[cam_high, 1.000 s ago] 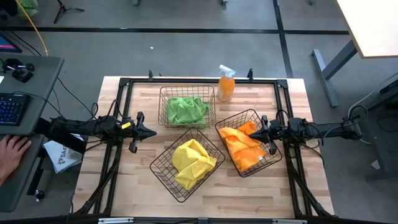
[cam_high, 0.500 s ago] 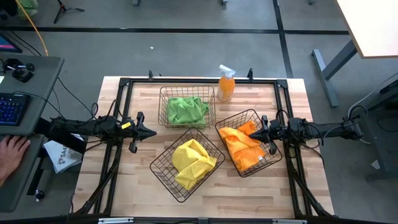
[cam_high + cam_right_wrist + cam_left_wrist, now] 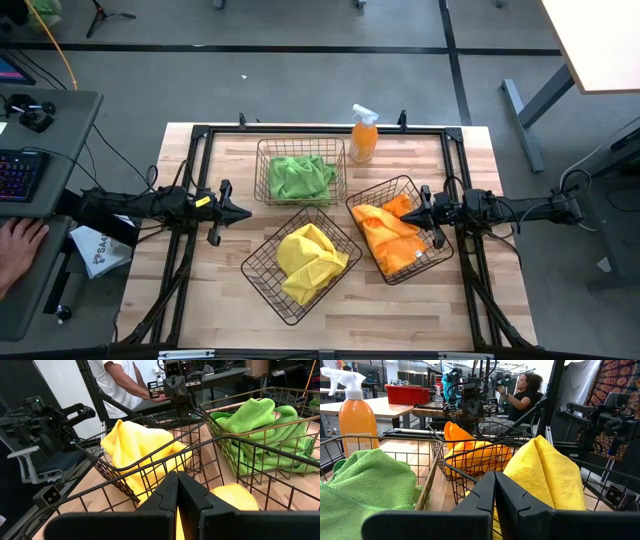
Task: Sort microfiber towel by color & place in baskets
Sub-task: Return to Home Position
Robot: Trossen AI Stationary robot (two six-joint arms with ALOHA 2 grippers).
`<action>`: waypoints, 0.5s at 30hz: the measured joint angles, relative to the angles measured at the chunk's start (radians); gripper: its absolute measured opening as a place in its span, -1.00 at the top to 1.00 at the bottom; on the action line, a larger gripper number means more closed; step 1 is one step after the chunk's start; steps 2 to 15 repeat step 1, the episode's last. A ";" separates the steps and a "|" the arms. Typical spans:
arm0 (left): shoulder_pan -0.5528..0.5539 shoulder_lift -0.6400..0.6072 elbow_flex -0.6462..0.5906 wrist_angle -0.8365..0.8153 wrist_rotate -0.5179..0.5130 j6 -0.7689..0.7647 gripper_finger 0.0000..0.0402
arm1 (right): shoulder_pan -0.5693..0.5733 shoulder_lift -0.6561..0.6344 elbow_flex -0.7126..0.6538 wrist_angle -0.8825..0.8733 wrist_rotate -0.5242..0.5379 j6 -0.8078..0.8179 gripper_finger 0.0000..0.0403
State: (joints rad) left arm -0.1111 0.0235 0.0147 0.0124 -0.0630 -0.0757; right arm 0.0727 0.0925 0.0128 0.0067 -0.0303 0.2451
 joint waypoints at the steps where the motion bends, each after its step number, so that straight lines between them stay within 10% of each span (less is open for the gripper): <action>1: 0.000 0.000 0.000 0.000 0.000 0.000 1.00 | 0.000 0.000 0.000 0.000 0.000 0.000 1.00; 15: 0.000 0.000 0.000 0.000 0.000 0.000 1.00 | 0.000 0.000 0.000 0.000 0.000 0.000 1.00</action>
